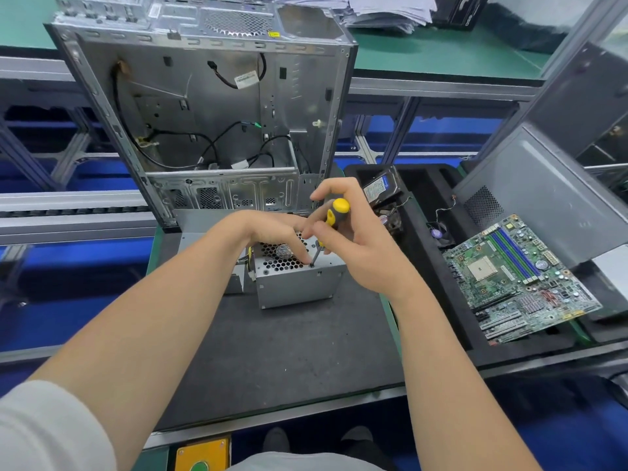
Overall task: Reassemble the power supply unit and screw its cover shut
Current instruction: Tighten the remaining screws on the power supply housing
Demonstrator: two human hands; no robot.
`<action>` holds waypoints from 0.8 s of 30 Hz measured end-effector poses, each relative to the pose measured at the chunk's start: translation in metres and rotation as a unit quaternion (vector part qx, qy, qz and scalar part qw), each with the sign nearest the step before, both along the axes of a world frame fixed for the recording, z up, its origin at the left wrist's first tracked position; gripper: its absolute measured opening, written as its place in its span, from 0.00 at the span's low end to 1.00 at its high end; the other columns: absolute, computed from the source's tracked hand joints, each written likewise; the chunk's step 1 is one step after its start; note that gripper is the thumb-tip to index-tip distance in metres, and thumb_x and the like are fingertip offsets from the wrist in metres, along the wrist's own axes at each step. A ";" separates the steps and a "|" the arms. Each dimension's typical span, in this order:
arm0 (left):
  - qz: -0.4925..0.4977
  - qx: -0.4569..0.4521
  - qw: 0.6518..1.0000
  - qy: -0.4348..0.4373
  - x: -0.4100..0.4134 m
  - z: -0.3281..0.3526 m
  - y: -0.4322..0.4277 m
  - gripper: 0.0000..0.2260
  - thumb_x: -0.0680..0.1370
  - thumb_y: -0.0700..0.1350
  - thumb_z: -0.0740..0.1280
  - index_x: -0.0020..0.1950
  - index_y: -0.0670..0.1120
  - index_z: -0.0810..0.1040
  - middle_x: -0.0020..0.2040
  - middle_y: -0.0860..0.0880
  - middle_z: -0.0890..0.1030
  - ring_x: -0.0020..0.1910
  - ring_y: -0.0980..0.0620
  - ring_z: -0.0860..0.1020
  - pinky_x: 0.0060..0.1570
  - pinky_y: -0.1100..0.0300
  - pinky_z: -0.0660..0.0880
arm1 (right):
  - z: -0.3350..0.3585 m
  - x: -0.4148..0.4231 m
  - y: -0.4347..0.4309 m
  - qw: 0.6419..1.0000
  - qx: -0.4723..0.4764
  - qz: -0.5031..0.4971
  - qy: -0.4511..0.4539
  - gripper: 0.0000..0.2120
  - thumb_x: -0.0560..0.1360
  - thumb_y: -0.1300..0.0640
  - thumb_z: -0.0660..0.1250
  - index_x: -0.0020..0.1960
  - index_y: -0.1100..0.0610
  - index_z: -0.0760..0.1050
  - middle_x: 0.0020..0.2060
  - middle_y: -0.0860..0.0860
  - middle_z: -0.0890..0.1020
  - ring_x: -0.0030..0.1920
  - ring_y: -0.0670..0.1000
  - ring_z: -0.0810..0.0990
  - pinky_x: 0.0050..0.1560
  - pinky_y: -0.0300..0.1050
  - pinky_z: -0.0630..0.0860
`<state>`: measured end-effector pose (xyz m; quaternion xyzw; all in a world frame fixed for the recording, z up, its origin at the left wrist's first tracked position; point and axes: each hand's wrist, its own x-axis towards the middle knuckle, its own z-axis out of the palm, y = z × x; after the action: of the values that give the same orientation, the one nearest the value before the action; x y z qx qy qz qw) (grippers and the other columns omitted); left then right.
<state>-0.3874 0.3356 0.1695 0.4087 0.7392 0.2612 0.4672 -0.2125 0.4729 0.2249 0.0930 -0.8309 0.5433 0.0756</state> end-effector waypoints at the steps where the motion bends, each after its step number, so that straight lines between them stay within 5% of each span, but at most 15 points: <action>1: 0.002 0.002 1.000 0.005 -0.002 -0.002 0.000 0.26 0.68 0.53 0.76 0.63 0.47 0.75 0.59 0.58 0.78 0.64 0.57 0.74 0.73 0.44 0.65 | 0.000 0.002 0.004 1.000 -0.010 0.023 -0.012 0.13 0.83 0.59 0.64 0.65 0.48 0.69 0.48 0.51 0.85 0.50 0.59 0.82 0.51 0.61 0.79; 3: 0.012 0.000 1.000 0.001 -0.003 -0.003 -0.002 0.16 0.67 0.54 0.77 0.49 0.52 0.77 0.49 0.60 0.78 0.57 0.59 0.76 0.69 0.44 0.67 | 0.000 0.003 0.008 0.999 -0.023 0.028 -0.020 0.10 0.83 0.61 0.66 0.62 0.53 0.71 0.49 0.54 0.85 0.51 0.57 0.84 0.52 0.58 0.81; 5: 0.001 -0.001 1.000 -0.010 -0.001 0.001 -0.002 0.12 0.68 0.53 0.77 0.48 0.62 0.80 0.51 0.66 0.79 0.62 0.56 0.74 0.70 0.49 0.66 | -0.001 0.001 0.008 0.999 -0.021 -0.025 -0.009 0.09 0.80 0.59 0.72 0.55 0.55 0.73 0.45 0.55 0.84 0.46 0.59 0.84 0.48 0.60 0.83; 7: -0.008 0.000 1.000 -0.026 0.002 0.006 -0.002 0.18 0.69 0.51 0.76 0.54 0.69 0.79 0.56 0.70 0.79 0.67 0.59 0.73 0.69 0.54 0.67 | -0.002 -0.003 0.003 0.994 0.011 -0.106 0.004 0.18 0.73 0.51 0.80 0.47 0.54 0.70 0.38 0.54 0.83 0.38 0.57 0.83 0.40 0.60 0.83; 10: -0.003 0.002 1.000 -0.031 0.002 0.007 0.000 0.29 0.69 0.51 0.77 0.68 0.64 0.74 0.70 0.66 0.74 0.73 0.63 0.68 0.74 0.55 0.62 | -0.005 -0.009 -0.006 0.971 0.095 -0.217 0.037 0.28 0.68 0.42 0.82 0.41 0.50 0.61 0.31 0.52 0.75 0.31 0.49 0.70 0.32 0.45 0.74; 12: 0.018 0.000 0.999 -0.029 0.003 0.008 -0.002 0.29 0.67 0.52 0.78 0.65 0.66 0.73 0.73 0.64 0.71 0.76 0.59 0.65 0.76 0.53 0.58 | -0.004 -0.012 -0.011 0.960 0.124 -0.246 0.042 0.27 0.69 0.41 0.80 0.42 0.50 0.62 0.30 0.52 0.73 0.30 0.49 0.69 0.33 0.44 0.71; 16: 0.035 0.007 0.999 -0.035 0.005 0.009 -0.004 0.19 0.67 0.51 0.78 0.51 0.69 0.78 0.72 0.51 0.73 0.70 0.58 0.68 0.73 0.53 0.62 | -0.002 -0.010 -0.014 0.987 0.037 -0.151 0.046 0.15 0.75 0.52 0.77 0.53 0.51 0.72 0.41 0.49 0.82 0.42 0.51 0.81 0.44 0.58 0.79; 20: 0.007 0.013 1.000 -0.027 0.008 0.009 0.000 0.26 0.67 0.51 0.77 0.64 0.55 0.75 0.59 0.62 0.80 0.61 0.67 0.76 0.65 0.58 0.69 | 0.004 -0.002 -0.002 0.997 -0.060 -0.010 0.037 0.12 0.79 0.61 0.73 0.58 0.56 0.73 0.47 0.55 0.86 0.44 0.61 0.81 0.40 0.59 0.79; 24: -0.001 0.010 1.000 -0.017 0.006 0.009 -0.001 0.14 0.69 0.50 0.75 0.52 0.62 0.80 0.51 0.62 0.82 0.52 0.65 0.79 0.64 0.55 0.70 | 0.000 -0.002 0.004 1.000 -0.016 0.007 -0.005 0.09 0.78 0.61 0.75 0.55 0.55 0.77 0.45 0.53 0.85 0.48 0.60 0.84 0.50 0.65 0.80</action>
<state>-0.3816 0.3344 0.1790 0.4094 0.7284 0.2750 0.4756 -0.2142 0.4765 0.2248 0.0949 -0.8217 0.5577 0.0694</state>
